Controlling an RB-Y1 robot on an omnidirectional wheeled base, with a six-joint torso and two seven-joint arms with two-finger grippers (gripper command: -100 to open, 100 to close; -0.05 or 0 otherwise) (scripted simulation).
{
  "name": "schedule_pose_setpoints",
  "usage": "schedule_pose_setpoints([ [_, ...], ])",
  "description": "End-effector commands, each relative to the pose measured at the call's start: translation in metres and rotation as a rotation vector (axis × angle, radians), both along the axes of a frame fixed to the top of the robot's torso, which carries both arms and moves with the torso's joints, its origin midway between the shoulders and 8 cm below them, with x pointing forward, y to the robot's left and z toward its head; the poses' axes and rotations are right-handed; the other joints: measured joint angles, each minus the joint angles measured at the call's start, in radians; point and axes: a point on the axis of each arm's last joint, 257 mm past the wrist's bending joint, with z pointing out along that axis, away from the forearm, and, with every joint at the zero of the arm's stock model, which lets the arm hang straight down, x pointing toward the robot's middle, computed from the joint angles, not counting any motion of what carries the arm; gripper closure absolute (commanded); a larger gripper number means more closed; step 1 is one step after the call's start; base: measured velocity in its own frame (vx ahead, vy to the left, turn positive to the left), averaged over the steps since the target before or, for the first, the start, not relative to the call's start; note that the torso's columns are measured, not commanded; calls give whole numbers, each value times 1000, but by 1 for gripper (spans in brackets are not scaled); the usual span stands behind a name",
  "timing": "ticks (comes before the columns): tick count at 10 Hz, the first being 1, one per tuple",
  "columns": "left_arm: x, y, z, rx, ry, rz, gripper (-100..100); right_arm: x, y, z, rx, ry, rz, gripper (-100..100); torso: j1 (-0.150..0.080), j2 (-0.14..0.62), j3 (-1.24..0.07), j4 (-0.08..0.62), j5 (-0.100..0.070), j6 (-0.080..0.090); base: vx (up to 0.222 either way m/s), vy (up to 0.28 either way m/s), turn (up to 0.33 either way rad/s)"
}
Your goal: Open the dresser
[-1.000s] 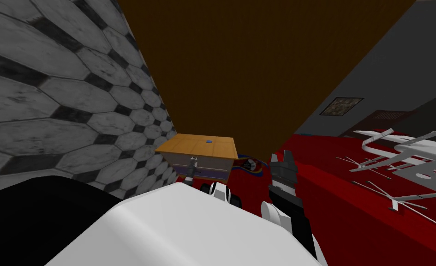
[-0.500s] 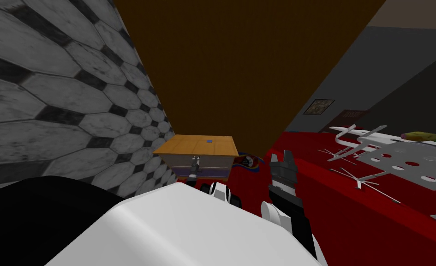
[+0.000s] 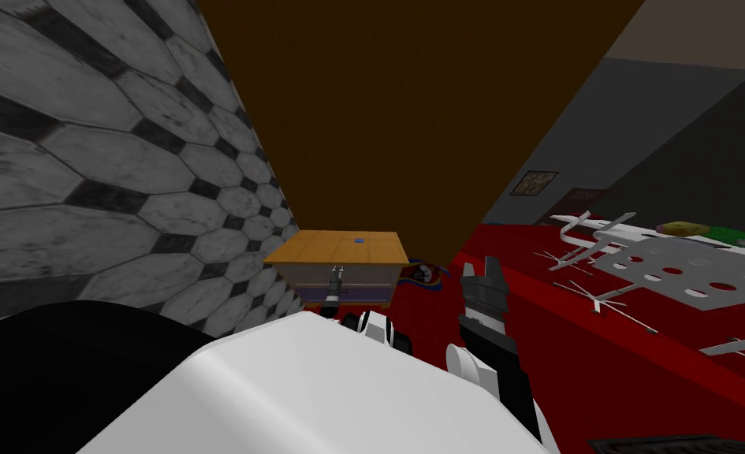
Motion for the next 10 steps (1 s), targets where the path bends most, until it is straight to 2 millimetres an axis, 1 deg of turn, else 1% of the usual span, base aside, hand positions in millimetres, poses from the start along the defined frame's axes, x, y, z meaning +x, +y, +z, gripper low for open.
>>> schedule_pose_setpoints([
  [1,-11,6,-3,-1,-4,-36,100,0,0,0,0,0,0,0,2,-4,-1,-2,2,1,68,-101,155],
  [2,-15,9,-4,-1,-4,-50,100,0,0,0,0,0,0,0,4,-3,-1,-2,2,2,58,-105,137],
  [3,-15,9,-4,-1,-4,-50,100,0,0,0,0,0,0,0,4,-1,0,-2,4,4,40,-64,58],
  [4,-24,14,-6,-1,-3,-78,100,0,0,0,0,0,0,0,5,0,1,-2,6,6,58,-75,151],
  [5,-28,16,-8,-1,-2,-92,100,0,0,0,0,0,0,0,5,-1,0,-4,5,3,87,-98,190],
  [7,-37,21,-10,-1,2,-120,100,0,0,0,0,0,0,0,6,-2,0,-4,6,4,63,-80,140],
  [9,-37,21,-10,-1,2,-120,100,0,0,0,0,0,0,0,6,-1,1,-4,8,6,14,-36,25],
  [10,-35,28,-3,7,-16,-111,100,0,0,0,0,0,0,0,7,-1,1,-4,8,6,-6,-3,8],
])
